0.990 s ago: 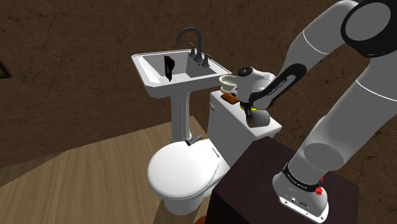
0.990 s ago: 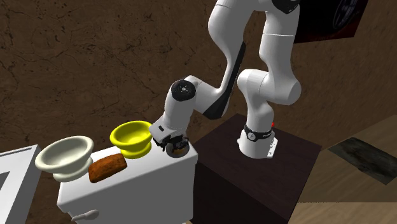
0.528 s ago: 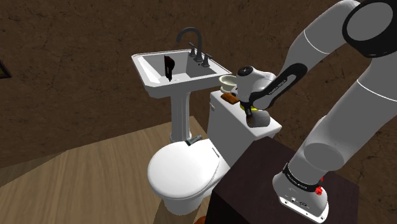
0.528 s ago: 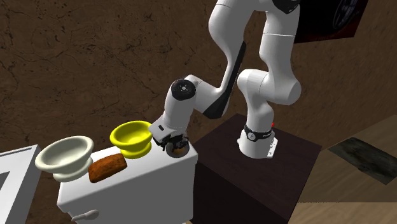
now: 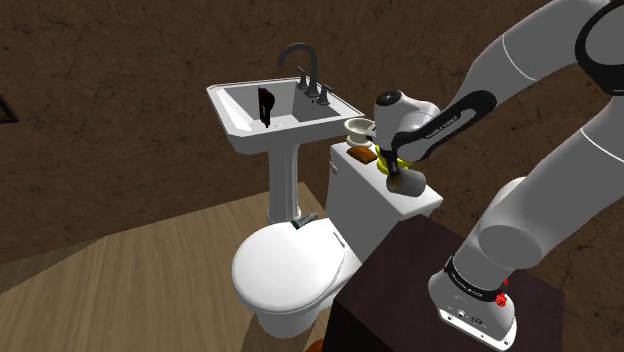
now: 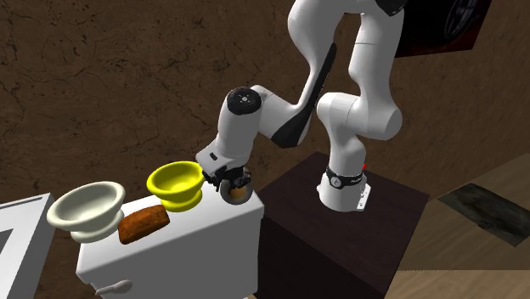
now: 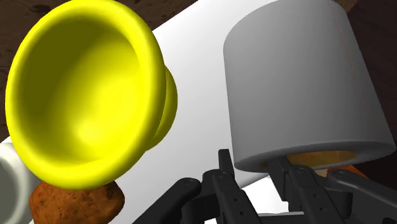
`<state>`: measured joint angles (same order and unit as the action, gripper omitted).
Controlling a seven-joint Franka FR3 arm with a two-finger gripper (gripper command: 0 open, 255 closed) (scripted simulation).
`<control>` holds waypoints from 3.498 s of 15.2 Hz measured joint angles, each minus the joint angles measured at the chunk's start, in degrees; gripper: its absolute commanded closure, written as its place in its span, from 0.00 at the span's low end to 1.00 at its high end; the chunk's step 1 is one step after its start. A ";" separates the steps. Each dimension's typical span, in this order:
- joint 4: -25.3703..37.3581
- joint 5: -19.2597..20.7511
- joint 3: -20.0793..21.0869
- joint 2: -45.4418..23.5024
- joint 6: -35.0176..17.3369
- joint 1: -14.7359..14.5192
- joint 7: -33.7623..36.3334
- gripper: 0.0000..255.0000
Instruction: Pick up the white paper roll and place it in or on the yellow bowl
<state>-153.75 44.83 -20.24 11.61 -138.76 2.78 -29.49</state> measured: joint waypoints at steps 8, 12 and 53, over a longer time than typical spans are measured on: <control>1.35 -3.04 0.59 6.01 6.78 -0.63 -4.18 1.00; 2.14 -4.49 1.21 9.07 10.50 -1.05 -5.86 1.00; 32.92 -18.42 -7.29 -20.54 4.71 1.09 -25.84 1.00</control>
<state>-120.83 26.41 -27.53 -8.93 -134.05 3.86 -55.33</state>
